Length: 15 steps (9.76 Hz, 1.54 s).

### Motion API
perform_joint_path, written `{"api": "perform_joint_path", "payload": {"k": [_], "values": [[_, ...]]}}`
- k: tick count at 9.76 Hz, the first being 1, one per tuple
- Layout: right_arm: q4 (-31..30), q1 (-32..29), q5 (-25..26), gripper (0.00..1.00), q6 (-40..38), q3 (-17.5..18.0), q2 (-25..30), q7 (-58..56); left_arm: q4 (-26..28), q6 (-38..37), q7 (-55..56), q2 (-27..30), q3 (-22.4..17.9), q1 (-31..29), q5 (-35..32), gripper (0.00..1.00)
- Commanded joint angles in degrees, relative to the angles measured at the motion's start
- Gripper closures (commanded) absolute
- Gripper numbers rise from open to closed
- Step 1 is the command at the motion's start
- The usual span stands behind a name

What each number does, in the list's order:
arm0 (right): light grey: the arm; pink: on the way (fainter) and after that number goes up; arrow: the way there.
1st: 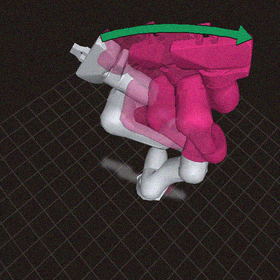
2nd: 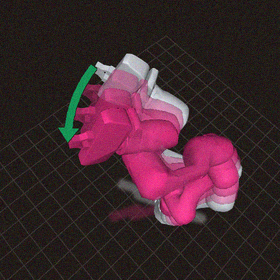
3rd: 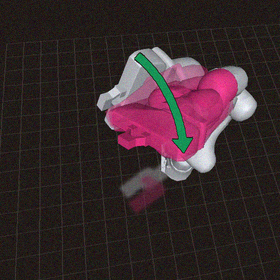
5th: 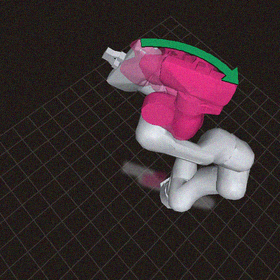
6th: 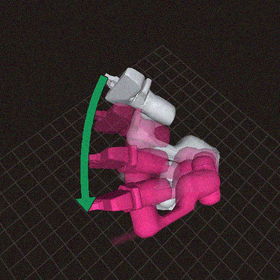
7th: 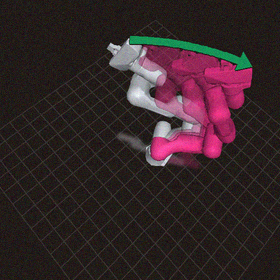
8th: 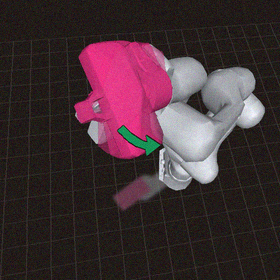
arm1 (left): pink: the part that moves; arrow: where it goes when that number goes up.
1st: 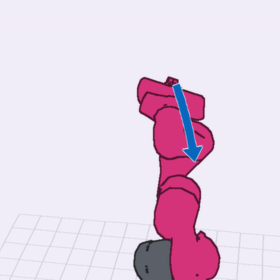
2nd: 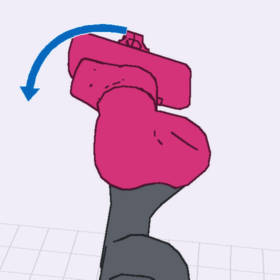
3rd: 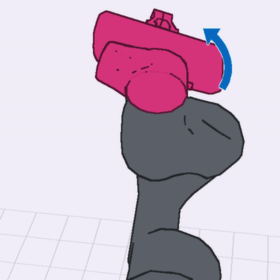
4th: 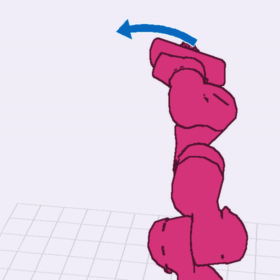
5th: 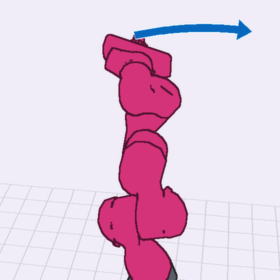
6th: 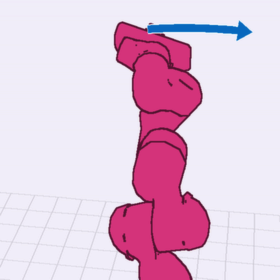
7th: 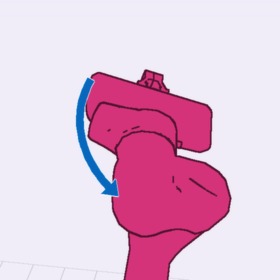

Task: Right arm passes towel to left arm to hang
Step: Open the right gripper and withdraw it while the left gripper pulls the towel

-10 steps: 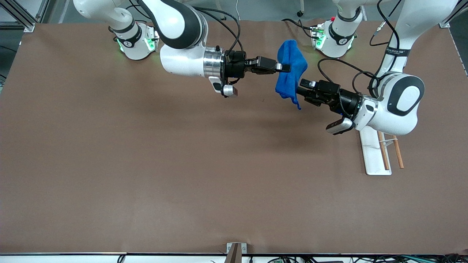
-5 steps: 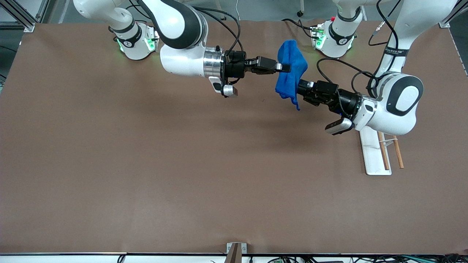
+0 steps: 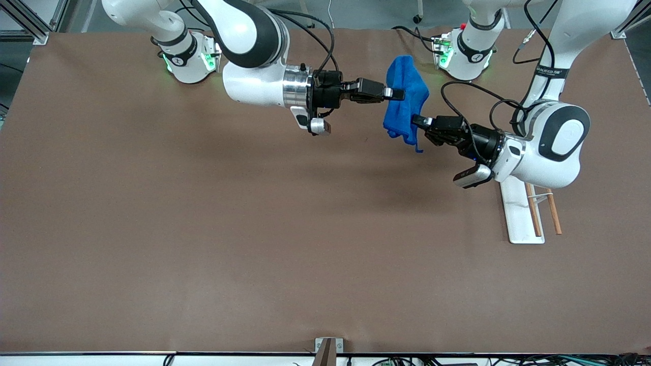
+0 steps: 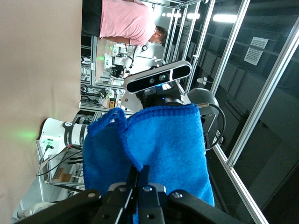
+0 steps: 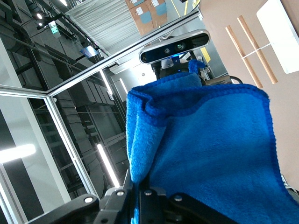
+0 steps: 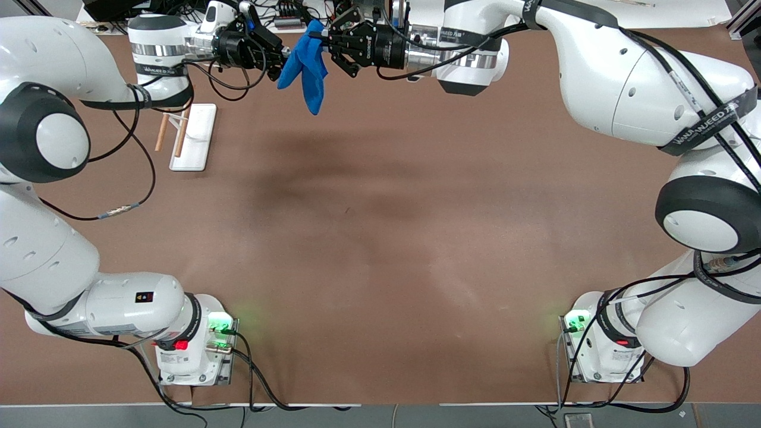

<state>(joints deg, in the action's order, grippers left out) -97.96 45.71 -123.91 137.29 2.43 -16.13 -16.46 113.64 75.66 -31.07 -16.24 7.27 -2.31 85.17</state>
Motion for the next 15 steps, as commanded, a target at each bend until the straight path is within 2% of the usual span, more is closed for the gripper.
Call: {"api": "perform_joint_path", "payload": {"k": [1,2,3,4,6,8,10,11,12,14,15], "values": [[0.22,0.7,-2.22,0.99,0.35,-0.5,0.22,-1.64,0.53,1.16,-1.28,-0.2,-0.24,0.12,-0.53,1.0],[0.22,0.7,-2.22,0.98,0.35,-0.5,0.14,-1.55,-0.26,1.07,-0.92,-0.11,-0.94,0.12,-1.84,1.0],[0.22,0.61,-2.3,0.39,0.52,-0.5,0.22,-1.03,-1.83,1.07,-0.22,0.41,-1.81,0.2,-5.07,1.0],[0.22,0.61,-2.13,0.0,3.57,-0.5,0.31,-1.03,-2.46,1.07,0.22,1.2,-3.3,0.2,-7.02,1.0],[-1.0,0.0,-0.47,0.0,5.71,-1.02,0.4,-1.38,-5.78,1.07,0.48,1.65,-4.89,0.2,-14.12,1.0],[-1.88,-4.29,12.65,0.0,5.45,-1.2,0.49,-1.12,-8.51,1.07,1.71,2.0,-8.57,0.2,-19.84,1.0],[-3.98,-8.34,24.44,0.0,5.44,-1.38,0.49,-1.11,-13.86,1.33,3.29,1.47,-11.56,0.21,-30.45,0.99],[-5.21,-11.58,33.2,0.0,5.36,-1.38,0.4,-1.11,-14.84,1.6,5.21,1.04,-14.19,0.29,-33.2,0.99],[-6.1,-14.05,39.47,0.0,5.27,-1.46,0.31,-1.11,-15.72,2.47,10.71,0.42,-17.61,0.38,-35.06,0.99],[-8.64,-20.28,52.38,0.0,5.01,-1.64,0.4,-0.94,-18.28,5.35,10.67,0.07,-18.61,0.12,-43.04,0.98],[-9.26,-23.88,59.85,0.0,4.74,-1.55,0.57,-0.85,-18.02,7.03,10.68,-0.28,-20.44,0.12,-45.68,0.98]]}}
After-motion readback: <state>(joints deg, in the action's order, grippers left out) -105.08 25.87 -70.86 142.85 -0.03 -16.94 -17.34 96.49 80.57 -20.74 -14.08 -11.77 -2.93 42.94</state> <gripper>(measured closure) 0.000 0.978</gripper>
